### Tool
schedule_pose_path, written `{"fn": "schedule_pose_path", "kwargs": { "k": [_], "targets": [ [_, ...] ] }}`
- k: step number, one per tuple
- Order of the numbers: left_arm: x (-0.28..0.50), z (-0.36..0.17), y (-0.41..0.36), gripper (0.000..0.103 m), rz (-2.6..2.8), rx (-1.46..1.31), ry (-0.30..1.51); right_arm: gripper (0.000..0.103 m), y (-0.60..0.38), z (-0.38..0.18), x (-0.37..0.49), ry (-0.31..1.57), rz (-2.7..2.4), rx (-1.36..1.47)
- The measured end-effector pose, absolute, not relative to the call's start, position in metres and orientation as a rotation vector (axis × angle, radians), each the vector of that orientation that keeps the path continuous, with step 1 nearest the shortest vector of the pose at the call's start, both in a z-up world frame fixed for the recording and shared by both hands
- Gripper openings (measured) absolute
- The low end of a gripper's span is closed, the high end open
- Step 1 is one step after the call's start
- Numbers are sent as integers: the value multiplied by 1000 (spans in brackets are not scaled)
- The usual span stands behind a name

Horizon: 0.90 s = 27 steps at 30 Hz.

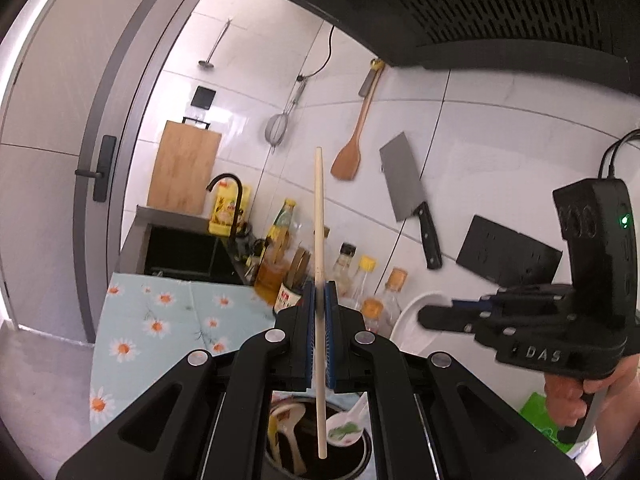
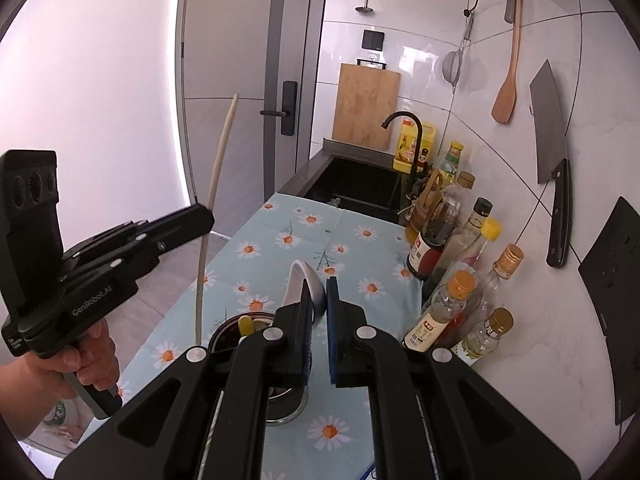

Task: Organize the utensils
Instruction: 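Carry the white spoon and chopstick into the black holder and release both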

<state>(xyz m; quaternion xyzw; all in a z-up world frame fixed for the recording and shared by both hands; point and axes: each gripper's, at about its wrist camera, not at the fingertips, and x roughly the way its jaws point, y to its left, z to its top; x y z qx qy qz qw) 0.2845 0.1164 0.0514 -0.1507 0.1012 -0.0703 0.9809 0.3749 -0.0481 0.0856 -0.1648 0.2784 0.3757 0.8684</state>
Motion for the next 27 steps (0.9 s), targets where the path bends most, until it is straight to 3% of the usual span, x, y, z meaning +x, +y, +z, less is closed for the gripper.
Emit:
{"fn": "schedule_pose_path", "kwargs": {
  "k": [27],
  "targets": [
    [304,-27,102,4,-133,-267,351,7,-16,23,395,730,820,-402]
  ]
}}
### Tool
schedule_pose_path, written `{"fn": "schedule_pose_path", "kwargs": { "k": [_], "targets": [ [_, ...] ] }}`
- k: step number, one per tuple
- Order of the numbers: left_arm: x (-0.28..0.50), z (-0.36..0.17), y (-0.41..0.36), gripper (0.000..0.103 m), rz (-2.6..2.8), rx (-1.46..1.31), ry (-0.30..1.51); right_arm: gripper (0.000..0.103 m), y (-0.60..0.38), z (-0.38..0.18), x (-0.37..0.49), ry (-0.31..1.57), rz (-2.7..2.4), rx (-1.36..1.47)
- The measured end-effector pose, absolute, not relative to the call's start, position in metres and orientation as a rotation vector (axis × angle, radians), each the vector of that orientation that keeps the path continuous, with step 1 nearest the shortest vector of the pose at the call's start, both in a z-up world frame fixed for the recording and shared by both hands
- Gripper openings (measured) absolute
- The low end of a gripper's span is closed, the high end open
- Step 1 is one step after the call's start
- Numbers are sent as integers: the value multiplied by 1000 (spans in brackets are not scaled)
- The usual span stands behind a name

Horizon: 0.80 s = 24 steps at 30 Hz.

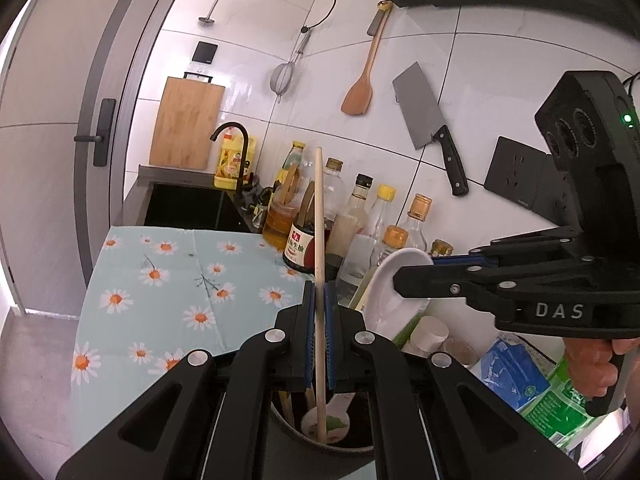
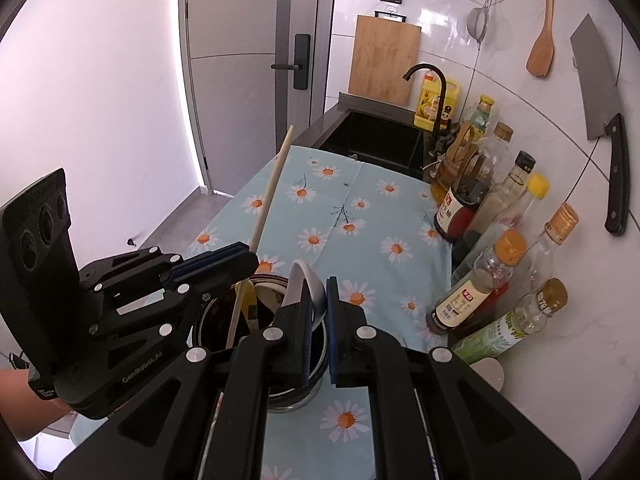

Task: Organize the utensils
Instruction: 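Carry the white spoon and chopstick into the black holder and release both, then withdraw both tools from the holder toward the remaining chopsticks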

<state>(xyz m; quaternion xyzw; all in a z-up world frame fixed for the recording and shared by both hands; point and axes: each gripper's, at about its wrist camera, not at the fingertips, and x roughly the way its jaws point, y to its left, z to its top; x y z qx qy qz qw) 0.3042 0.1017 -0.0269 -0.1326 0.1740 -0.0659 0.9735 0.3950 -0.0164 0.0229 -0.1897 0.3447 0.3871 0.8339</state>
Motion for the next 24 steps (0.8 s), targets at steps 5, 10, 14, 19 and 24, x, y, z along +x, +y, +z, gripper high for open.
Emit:
{"fn": "schedule_pose_path", "kwargs": {
  "k": [5,10,14,19,24],
  "targets": [
    [301,-32,98,4,-133,-264,384,8,-14,18,395,754,834,-392],
    [297,-34,97,11,-139,-273,423,19,-17,17,398,784,853,-344],
    [292,-30,98,23,-137,-281,417,19,-23,20,398,787,851,-312],
    [287,-21,97,23,-136,-273,405,19,-31,27,395,773,842,-292],
    [281,-12,94,23,-143,-261,406,19,-39,34,387,758,840,-286]
  ]
}}
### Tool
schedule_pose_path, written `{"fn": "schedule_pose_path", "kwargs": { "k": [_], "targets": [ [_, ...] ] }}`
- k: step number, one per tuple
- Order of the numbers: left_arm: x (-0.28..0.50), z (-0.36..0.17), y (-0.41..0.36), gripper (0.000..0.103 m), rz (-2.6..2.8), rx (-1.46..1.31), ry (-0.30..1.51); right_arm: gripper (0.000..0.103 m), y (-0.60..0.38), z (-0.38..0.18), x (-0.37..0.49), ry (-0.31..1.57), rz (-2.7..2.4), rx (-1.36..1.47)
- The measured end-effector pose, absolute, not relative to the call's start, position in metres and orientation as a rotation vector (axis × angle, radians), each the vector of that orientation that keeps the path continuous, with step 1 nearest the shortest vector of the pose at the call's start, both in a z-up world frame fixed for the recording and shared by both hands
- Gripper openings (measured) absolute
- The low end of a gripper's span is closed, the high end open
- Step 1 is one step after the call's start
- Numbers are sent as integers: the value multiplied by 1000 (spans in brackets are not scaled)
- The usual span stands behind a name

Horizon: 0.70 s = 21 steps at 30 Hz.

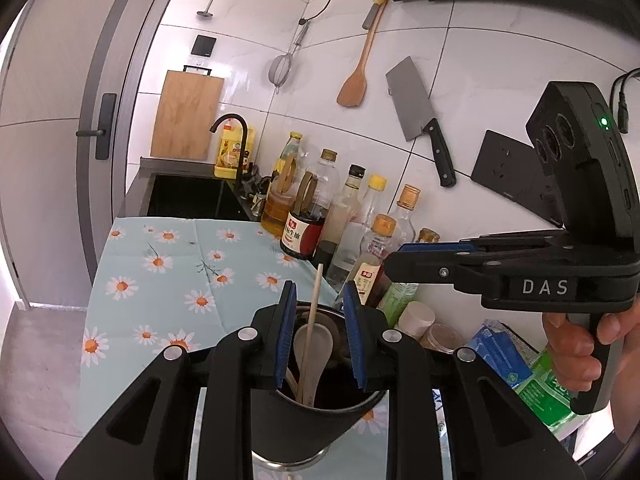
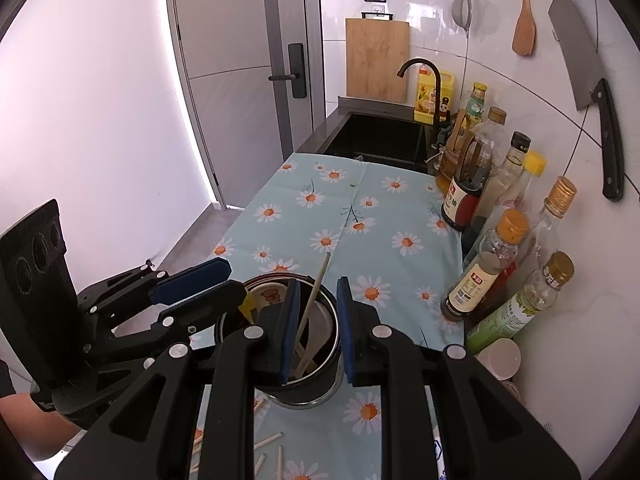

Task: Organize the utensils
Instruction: 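Withdraw both tools from the holder toward the remaining chopsticks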

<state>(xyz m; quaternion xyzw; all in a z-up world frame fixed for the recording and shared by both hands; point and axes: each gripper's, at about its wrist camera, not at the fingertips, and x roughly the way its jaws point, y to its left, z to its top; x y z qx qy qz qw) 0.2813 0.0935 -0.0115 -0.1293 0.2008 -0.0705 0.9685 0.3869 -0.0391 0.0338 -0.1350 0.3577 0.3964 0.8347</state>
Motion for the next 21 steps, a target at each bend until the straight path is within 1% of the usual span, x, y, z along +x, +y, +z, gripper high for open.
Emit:
{"fn": "schedule_pose_path", "kwargs": {
  "k": [11,16,21],
  "targets": [
    [247,8,87,23,-145,-215,475,19,-65,41,358,750,838,-279],
    [226,1,82,23,-131,-181,542,19,-80,27,342,796,845,-285],
    [208,-19,81,23,-112,-183,628,19,-90,6,326,843,864,-310]
  ]
}}
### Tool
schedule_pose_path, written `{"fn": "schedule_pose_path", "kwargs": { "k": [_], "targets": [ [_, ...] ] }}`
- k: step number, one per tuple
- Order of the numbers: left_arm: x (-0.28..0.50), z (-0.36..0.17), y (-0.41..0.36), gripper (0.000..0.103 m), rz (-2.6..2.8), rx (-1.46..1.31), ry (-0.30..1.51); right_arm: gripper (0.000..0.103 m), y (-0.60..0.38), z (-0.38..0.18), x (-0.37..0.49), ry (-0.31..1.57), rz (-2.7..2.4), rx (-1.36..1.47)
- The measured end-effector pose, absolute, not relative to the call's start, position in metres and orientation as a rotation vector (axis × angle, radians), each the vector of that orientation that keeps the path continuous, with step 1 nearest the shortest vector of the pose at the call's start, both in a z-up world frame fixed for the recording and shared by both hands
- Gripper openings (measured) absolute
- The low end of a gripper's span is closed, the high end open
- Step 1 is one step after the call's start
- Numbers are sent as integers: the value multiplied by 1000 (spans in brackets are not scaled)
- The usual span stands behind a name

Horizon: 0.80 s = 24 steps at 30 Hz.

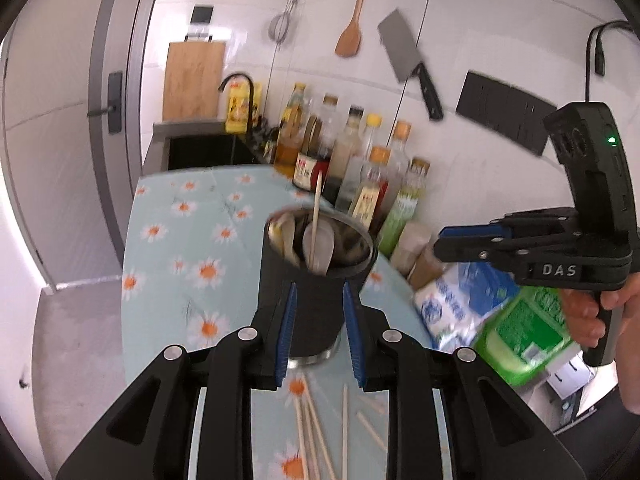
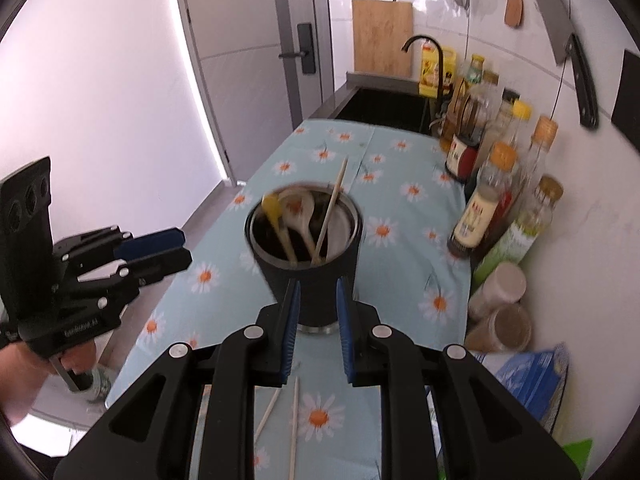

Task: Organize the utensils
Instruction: 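Withdraw both tools from the holder toward the remaining chopsticks, then close the left tool on chopsticks while the right tool grasps one chopstick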

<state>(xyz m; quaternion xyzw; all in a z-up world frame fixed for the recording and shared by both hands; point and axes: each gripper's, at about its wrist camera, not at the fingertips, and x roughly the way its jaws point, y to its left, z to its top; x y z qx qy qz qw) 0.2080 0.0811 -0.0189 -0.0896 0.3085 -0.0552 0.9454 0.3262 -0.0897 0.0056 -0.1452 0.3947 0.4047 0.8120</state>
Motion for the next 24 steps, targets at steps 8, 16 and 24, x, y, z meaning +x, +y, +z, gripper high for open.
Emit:
{"fn": "schedule_pose_path", "kwargs": {
  "k": [8,16,24],
  "targets": [
    [193,-64,77,23,-121,-215,828,21,-99,-35,308,942,869,-350],
    [177,-103,74,23,-115,-253,970,21,-86,-88,300,1141,885,-432],
    [169,-128,74,25,-112,-292,1049,26,-75,-144,306,1392,847,-470]
  ]
}}
